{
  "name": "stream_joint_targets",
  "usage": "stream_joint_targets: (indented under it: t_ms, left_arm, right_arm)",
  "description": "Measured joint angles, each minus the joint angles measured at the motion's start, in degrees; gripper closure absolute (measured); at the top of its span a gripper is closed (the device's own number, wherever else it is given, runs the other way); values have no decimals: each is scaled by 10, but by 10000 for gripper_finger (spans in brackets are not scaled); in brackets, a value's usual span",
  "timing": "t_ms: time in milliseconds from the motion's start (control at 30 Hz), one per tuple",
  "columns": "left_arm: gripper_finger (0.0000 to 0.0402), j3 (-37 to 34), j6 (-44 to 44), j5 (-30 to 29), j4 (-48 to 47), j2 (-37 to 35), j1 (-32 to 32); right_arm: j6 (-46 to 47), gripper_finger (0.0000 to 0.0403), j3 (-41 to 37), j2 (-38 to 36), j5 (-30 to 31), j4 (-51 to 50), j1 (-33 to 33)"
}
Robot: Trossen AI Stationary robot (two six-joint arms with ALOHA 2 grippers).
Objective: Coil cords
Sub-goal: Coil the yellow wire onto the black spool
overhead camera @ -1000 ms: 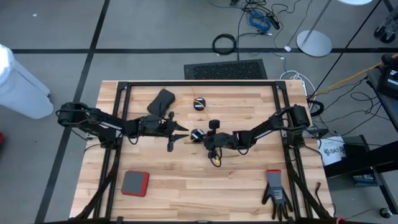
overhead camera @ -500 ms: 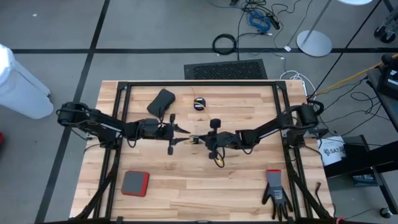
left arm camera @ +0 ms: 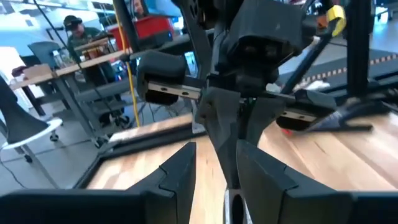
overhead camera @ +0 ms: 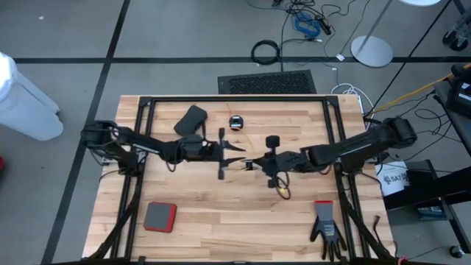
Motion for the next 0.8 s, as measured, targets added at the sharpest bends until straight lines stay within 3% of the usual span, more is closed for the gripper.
stream_joint_targets:
  t_ms: [267, 600, 800]
  left_arm:
    - [278, 90, 4, -16, -5, 51, -4]
    - [258, 108, 0, -89, -72, 53, -38]
    - [238, 108, -18, -82, -59, 53, -47]
  right_arm:
    - [2, 403, 0, -96, -1, -105, 21]
    - [30, 403, 0, -177, -3, -148, 45]
    - [18, 403, 0, -198, -5, -138, 45]
